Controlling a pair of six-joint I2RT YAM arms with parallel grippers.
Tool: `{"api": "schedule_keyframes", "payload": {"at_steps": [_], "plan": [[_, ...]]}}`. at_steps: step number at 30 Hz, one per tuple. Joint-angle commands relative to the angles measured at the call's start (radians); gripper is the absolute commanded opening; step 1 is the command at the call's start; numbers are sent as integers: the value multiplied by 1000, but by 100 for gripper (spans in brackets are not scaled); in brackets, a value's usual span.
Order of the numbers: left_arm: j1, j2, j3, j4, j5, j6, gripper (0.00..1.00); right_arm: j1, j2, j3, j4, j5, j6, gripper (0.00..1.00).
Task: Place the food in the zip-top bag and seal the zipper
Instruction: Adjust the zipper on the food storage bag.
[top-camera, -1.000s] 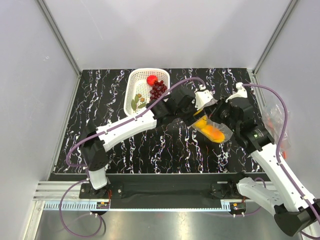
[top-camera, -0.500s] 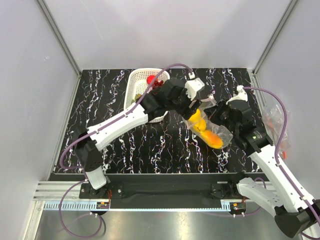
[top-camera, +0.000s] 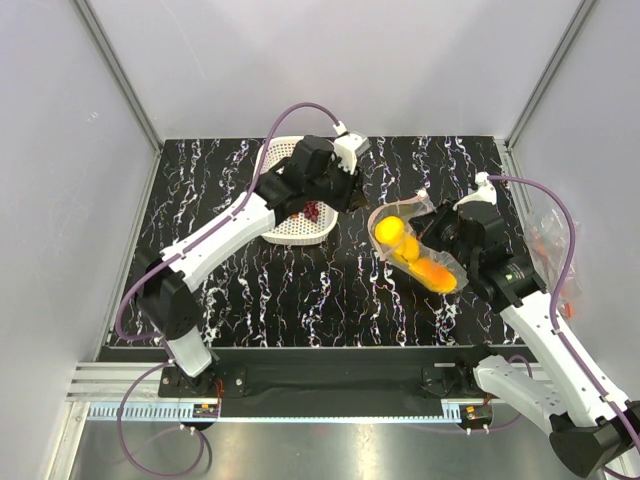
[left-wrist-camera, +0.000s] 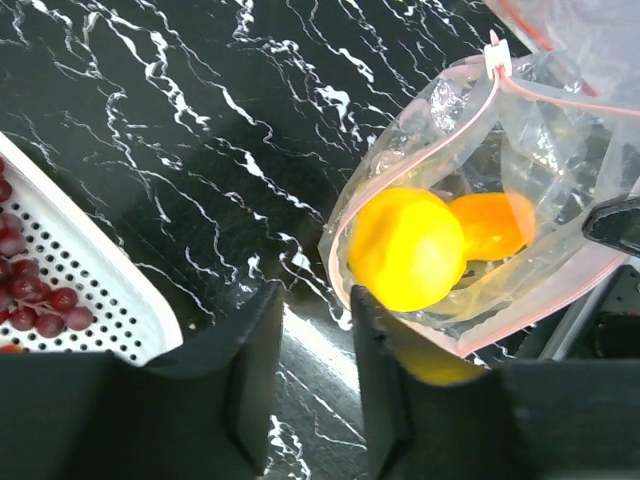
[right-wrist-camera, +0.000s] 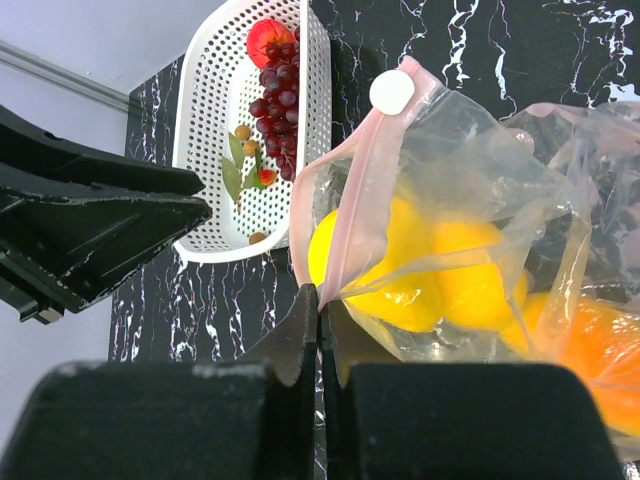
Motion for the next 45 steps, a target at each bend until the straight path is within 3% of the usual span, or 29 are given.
{"api": "schedule_keyframes", "payload": {"at_steps": [1, 8, 10, 15, 23, 25, 27, 35, 41, 45], "plan": [[4, 36, 64, 13, 87, -46, 36, 4, -9, 9, 64, 19, 4, 0], [2, 73, 75, 10, 137, -48, 47, 4, -12, 14, 59, 19, 1, 0], [4, 88, 93, -4, 127, -46, 47, 6, -13, 15, 59, 16, 2, 0], [13, 154, 133, -35, 143, -65, 35, 4, -13, 18, 59, 12, 4, 0], [13, 222, 181, -61, 182, -72, 39, 4, -13, 18, 58, 9, 1, 0], [13, 229, 190, -76, 177, -71, 25, 4, -16, 20, 56, 8, 1, 0], [22, 240, 207, -90, 183, -80, 0, 6, -13, 20, 55, 11, -1, 0], [33, 157, 316, -216, 250, -206, 0, 4, 46, 55, -40, 17, -43, 0], [0, 136, 466, -303, 315, -259, 0, 4, 221, 153, -172, -60, -120, 0], [-37, 102, 445, -276, 367, -287, 0, 6, 290, 219, -229, -57, -154, 0]]}}
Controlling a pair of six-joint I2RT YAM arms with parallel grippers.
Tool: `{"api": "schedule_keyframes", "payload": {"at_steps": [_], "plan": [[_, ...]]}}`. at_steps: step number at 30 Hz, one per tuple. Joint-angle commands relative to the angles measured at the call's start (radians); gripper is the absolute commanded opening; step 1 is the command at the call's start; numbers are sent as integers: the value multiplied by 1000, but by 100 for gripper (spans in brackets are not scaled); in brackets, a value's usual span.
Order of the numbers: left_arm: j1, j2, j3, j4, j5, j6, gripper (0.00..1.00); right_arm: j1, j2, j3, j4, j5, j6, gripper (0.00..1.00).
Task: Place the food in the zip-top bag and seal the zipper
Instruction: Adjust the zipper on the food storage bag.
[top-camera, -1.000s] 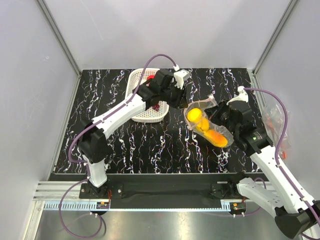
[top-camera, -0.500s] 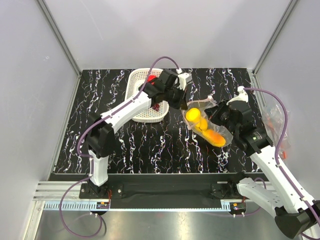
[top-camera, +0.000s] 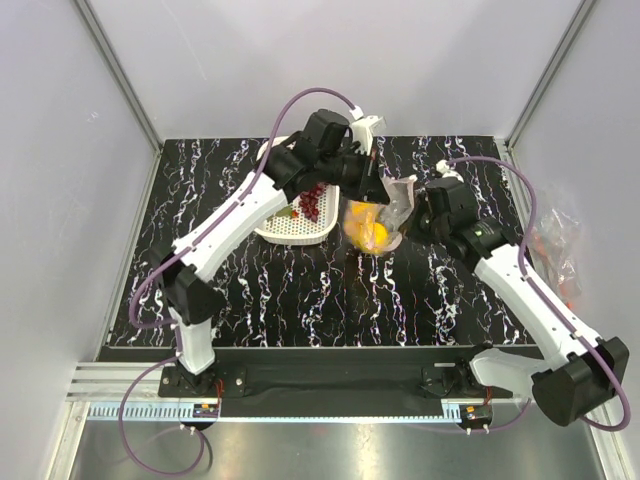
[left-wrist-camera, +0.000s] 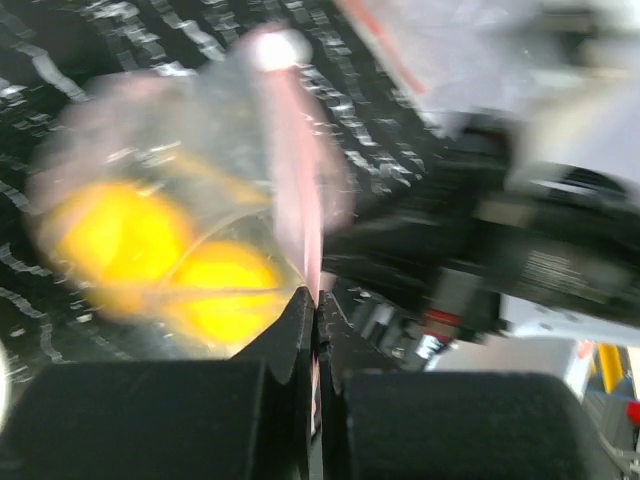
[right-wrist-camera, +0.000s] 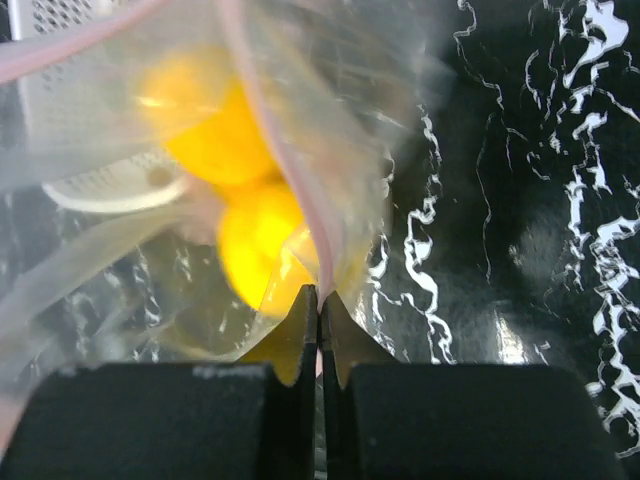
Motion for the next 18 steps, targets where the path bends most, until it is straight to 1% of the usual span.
{"api": "schedule_keyframes", "payload": {"at_steps": [1, 4, 8, 10, 11, 13, 18], "plan": [[-36, -96, 21, 33, 108, -56, 0, 4, 15, 90, -88, -16, -62, 0], [-32, -112, 1, 17, 76, -48, 1, 4, 15, 178, -140, -25, -79, 0], [8, -106, -43, -6, 41, -25, 1, 4, 15, 372, -243, -19, -110, 0], [20, -104, -79, -20, -5, -16, 2, 4, -1, 408, -267, -13, -114, 0], [31, -103, -85, -25, -37, -12, 2, 4, -14, 409, -267, -12, -116, 0], [42, -107, -85, -52, -54, -5, 2, 6, -41, 391, -259, 5, -114, 0], [48, -153, -79, -37, -48, -19, 3, 4, -54, 264, -248, 10, -113, 0]]}}
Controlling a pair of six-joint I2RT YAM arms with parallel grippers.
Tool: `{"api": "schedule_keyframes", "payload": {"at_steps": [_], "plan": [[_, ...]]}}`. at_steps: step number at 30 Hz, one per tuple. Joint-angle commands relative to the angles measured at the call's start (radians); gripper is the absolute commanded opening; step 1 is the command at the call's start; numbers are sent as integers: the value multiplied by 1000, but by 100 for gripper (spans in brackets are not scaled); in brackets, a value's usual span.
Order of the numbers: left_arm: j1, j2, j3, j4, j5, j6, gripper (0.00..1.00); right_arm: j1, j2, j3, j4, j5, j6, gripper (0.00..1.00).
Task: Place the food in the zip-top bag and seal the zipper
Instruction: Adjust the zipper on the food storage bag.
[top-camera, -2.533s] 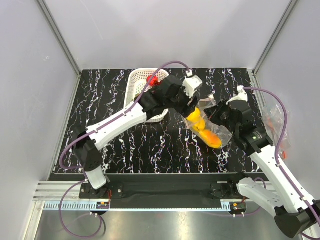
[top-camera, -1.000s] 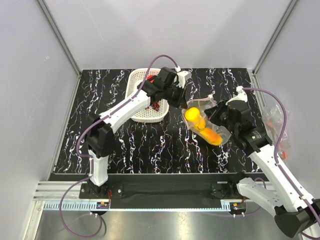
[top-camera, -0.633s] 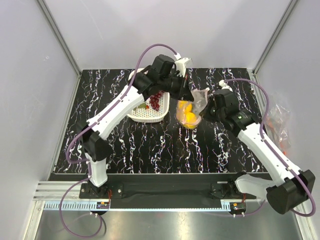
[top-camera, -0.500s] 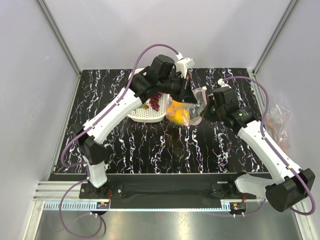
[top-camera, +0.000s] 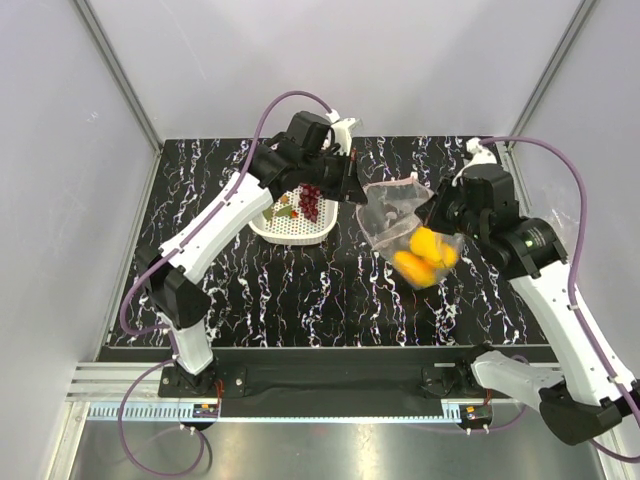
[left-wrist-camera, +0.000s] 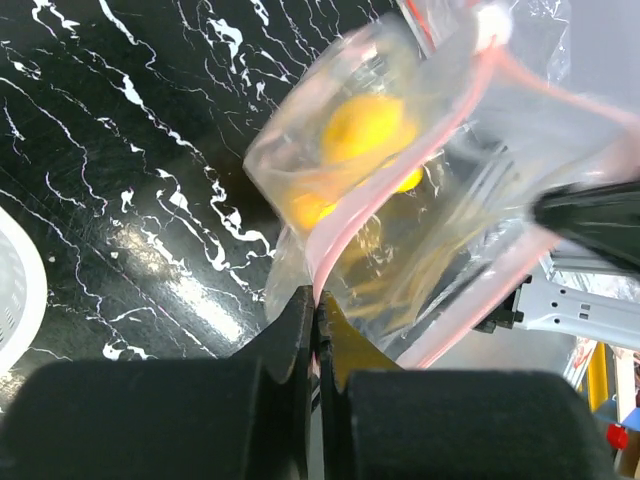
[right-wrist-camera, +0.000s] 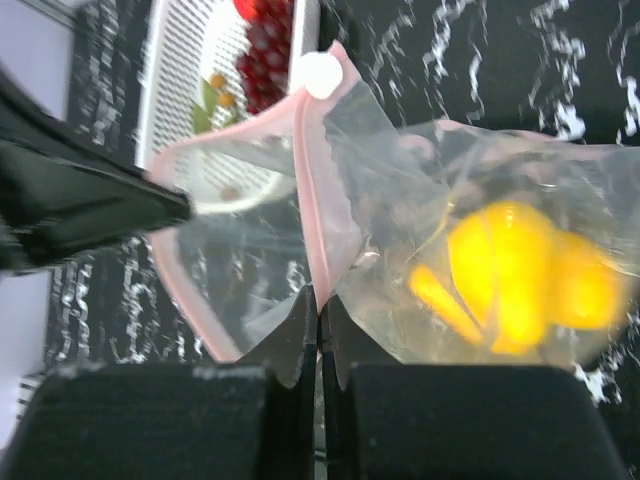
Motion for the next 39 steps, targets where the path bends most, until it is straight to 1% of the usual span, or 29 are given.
{"api": "schedule_keyframes", "payload": {"at_steps": [1, 3, 6, 9, 11, 12, 13, 15, 16, 17, 19, 20, 24, 25, 27, 30, 31, 32, 33, 34, 35, 36, 37, 39], "plan": [[-6, -73, 14, 34, 0, -1, 3, 4, 16, -73, -19, 13, -17, 0], [-11, -77, -17, 36, 9, 2, 4, 4, 10, -87, -22, 5, -17, 0], [-15, -83, -98, 82, 26, -6, 7, 4, -11, -93, -23, 2, -18, 0], [-18, -88, -146, 126, 36, -10, 10, 4, -1, -82, -37, -24, -32, 0], [-17, -87, -147, 136, 21, 0, 13, 4, 16, -65, -59, -38, -44, 0], [-17, -85, -143, 137, 15, 5, 17, 4, 28, -61, -66, -37, -47, 0], [-15, -88, -132, 137, 9, 22, 25, 6, 33, -53, -70, -32, -55, 0], [-9, -94, -115, 143, -20, 35, 37, 4, 32, -33, -74, -8, -57, 0], [4, -99, -100, 142, -28, 49, 56, 4, 32, -27, -76, 0, -58, 0], [14, -102, -95, 142, -34, 54, 65, 4, 32, -10, -79, 8, -61, 0], [40, -117, -94, 151, -37, 65, 87, 6, 33, 5, -85, 22, -64, 0], [75, -125, -107, 158, -48, 65, 99, 4, 38, 19, -88, 25, -69, 0], [188, -159, -187, 250, -75, 45, 99, 4, 42, 35, -89, 29, -75, 0], [237, -160, -201, 269, -83, 46, 99, 4, 42, 35, -82, 29, -76, 0], [282, -153, -241, 328, -108, 40, 99, 6, 39, 30, -73, 23, -78, 0], [382, -101, -264, 395, -102, 54, 99, 6, 38, 22, -59, 11, -78, 0], [409, -55, -263, 401, -109, 57, 99, 4, 39, 22, -56, 5, -75, 0], [463, -27, -256, 409, -83, 54, 99, 4, 44, 16, -51, -3, -76, 0], [488, 5, -240, 406, -62, 48, 99, 4, 44, 15, -39, -19, -75, 0], [518, 84, -179, 384, -48, 58, 99, 6, 47, 7, -34, -26, -73, 0], [525, 126, -123, 355, -66, 75, 98, 6, 51, 2, -28, -30, -72, 0], [525, 215, -71, 282, -97, 100, 98, 6, 55, -1, -16, -41, -75, 0], [523, 258, 48, 242, -126, 152, 98, 4, 61, -4, -14, -43, -76, 0], [523, 343, 151, 154, -198, 189, 99, 4, 71, -5, -10, -56, -83, 0]]}}
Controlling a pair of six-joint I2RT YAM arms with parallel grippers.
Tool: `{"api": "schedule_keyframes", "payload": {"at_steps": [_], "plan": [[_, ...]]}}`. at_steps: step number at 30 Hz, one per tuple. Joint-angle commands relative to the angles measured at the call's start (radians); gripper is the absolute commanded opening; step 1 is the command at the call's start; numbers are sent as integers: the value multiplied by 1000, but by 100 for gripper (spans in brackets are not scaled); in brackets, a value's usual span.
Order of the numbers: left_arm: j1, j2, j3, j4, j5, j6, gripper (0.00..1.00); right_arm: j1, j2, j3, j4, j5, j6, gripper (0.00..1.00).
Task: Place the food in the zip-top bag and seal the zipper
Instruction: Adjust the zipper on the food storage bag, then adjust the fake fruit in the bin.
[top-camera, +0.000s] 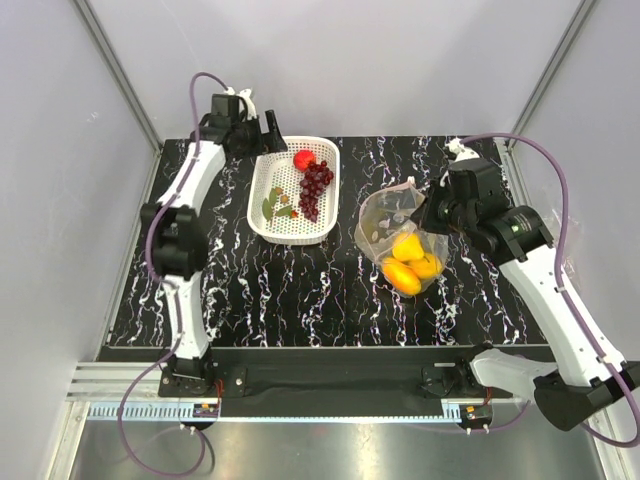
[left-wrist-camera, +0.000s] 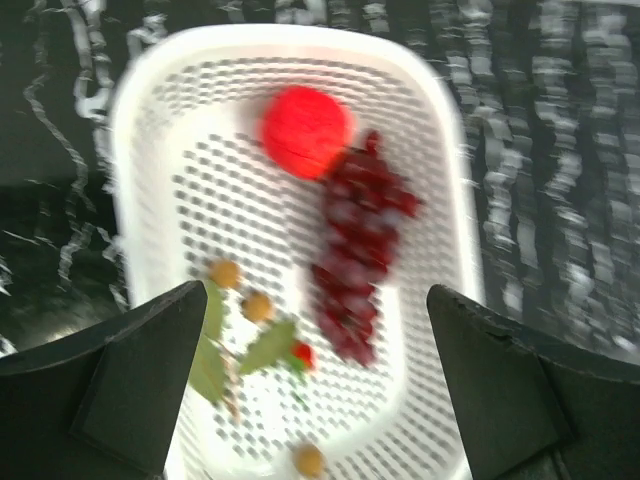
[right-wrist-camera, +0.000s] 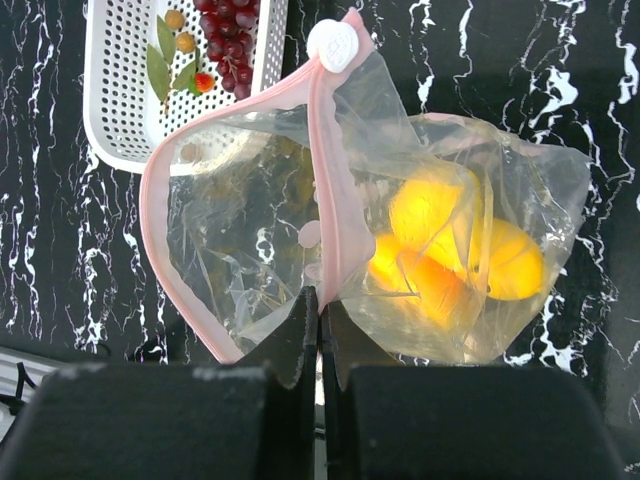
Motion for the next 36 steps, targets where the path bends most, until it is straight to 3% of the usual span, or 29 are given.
{"api": "schedule_keyframes", "payload": {"at_steps": [1, 9, 17, 25, 30, 34, 36], "plan": [[-18, 138, 202, -117, -121, 107, 99, 6, 20, 0, 67, -34, -24, 0], [-17, 277, 285, -25, -145, 132, 99, 4, 21, -46, 106, -65, -33, 0], [-35, 286, 283, 27, -204, 207, 99, 4, 26, -62, 123, -103, -24, 0], [-101, 217, 154, 116, -384, 587, 99, 6, 18, -51, 121, -134, -23, 0], [-107, 249, 132, 162, -303, 838, 99, 4, 13, -48, 101, -134, -32, 0], [-104, 317, 166, 93, -69, 888, 98, 4, 12, -42, 96, -134, -35, 0], [-115, 349, 213, 1, -33, 879, 97, 4, 13, -37, 93, -134, -35, 0]]}}
